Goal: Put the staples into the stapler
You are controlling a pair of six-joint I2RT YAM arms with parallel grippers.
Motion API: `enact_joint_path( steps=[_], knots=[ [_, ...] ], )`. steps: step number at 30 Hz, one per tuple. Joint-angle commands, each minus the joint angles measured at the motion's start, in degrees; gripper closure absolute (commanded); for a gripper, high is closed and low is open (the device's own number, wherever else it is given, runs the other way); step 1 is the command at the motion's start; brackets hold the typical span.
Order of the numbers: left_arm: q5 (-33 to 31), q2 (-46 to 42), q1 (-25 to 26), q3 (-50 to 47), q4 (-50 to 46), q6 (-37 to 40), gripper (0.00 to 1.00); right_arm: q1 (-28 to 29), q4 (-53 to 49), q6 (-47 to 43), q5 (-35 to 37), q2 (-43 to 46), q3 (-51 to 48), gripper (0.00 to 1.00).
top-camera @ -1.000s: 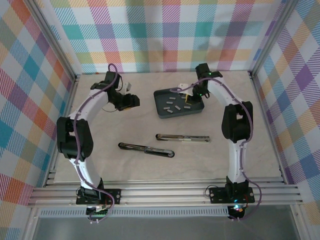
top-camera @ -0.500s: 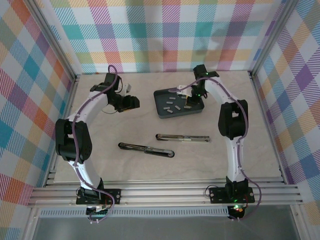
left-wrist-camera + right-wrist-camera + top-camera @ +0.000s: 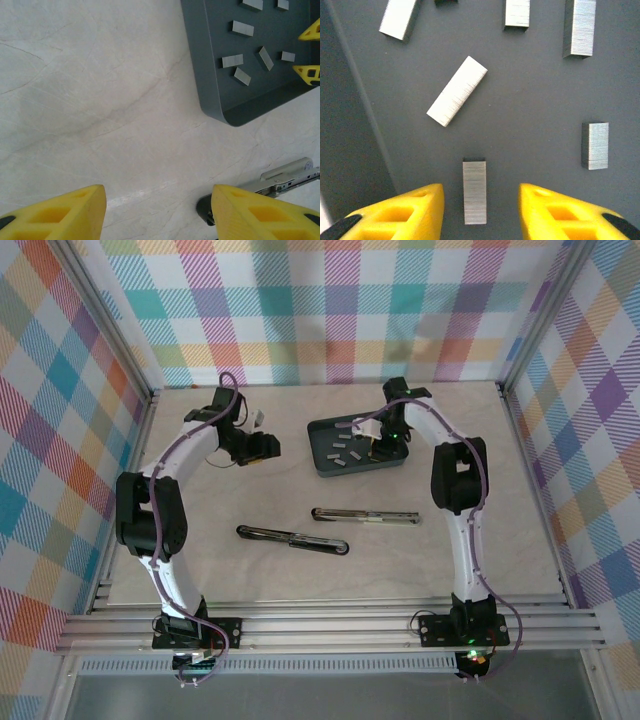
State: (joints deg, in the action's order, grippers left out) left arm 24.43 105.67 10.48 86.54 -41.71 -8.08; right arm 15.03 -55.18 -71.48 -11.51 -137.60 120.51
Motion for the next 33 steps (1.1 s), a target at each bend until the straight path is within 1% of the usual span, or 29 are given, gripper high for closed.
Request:
enact_joint_path(
  steps=[1, 9, 15, 18, 24, 33],
  knots=[
    [0.4, 0.8, 0.3, 1.8, -0.6, 0.5, 0.41, 0.3, -1.6, 0.7, -2.5, -1.4, 2.0, 0.57],
    [0.0, 0.8, 0.4, 2.1, -0.7, 0.3, 0.41, 0.1, -1.2, 0.4, -1.9, -2.8, 2.3, 0.58],
    [-0.2, 1.0, 0.3, 2.3, -1.0, 0.2, 0.41, 0.0, -1.2, 0.4, -1.7, -3.9, 2.5, 0.60],
    [-0.4, 1.1, 0.3, 2.3, -1.1, 0.2, 0.41, -0.2, -1.3, 0.5, -1.7, -4.6, 2.8, 0.66],
    [-0.6, 1.6, 0.3, 2.8, -1.3, 0.0, 0.41, -0.5, -1.0, 0.5, -1.5, -5.6, 3.2, 0.74],
    [-0.8, 1.8, 0.4, 3.1, -1.4, -0.2, 0.42, -0.5, -0.8, 0.8, -2.7, -3.8, 3.2, 0.81]
  ],
)
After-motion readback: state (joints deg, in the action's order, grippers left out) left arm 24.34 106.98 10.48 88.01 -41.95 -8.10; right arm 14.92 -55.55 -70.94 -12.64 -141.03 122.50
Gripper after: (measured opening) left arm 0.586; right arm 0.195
